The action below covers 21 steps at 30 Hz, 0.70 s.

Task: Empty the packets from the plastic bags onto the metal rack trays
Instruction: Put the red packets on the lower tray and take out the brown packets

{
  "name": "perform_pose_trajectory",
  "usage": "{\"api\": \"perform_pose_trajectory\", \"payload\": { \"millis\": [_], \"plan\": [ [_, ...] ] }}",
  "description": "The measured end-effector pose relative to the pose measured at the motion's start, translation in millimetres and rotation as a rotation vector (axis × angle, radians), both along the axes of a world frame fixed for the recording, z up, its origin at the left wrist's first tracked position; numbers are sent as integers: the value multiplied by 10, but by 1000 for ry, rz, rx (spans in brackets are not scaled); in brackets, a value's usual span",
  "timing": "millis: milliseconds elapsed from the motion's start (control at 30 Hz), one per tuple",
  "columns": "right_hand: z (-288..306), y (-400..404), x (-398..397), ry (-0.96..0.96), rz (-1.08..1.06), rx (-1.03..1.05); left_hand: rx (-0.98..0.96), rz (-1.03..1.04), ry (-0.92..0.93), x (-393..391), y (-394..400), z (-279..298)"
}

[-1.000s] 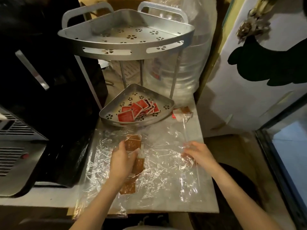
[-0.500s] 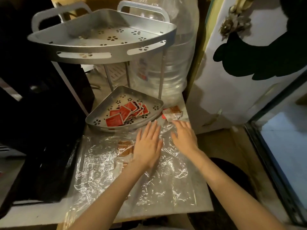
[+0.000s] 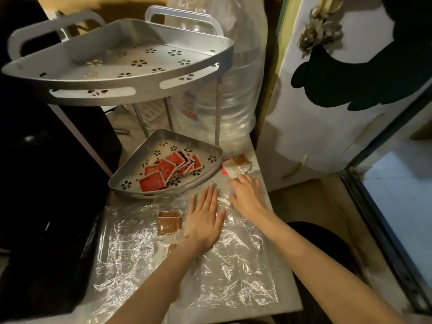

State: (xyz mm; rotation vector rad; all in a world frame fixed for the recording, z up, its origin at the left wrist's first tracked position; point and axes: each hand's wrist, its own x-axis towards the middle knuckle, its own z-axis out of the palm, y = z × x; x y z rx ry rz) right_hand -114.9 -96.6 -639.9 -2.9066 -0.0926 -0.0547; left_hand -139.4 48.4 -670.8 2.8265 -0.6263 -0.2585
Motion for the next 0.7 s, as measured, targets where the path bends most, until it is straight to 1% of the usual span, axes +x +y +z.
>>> {"api": "perform_pose_trajectory", "payload": {
  "millis": [267, 500, 700],
  "plan": [
    [34, -56, 48, -14, -8, 125, -3, -5, -1, 13, 8, -26],
    [26, -79, -47, -72, 40, 159, -16, -22, 6, 4, 19, -26],
    [53, -117, -42, -42, 46, 164, -40, -23, -4, 15, 23, -66]
  ]
}}
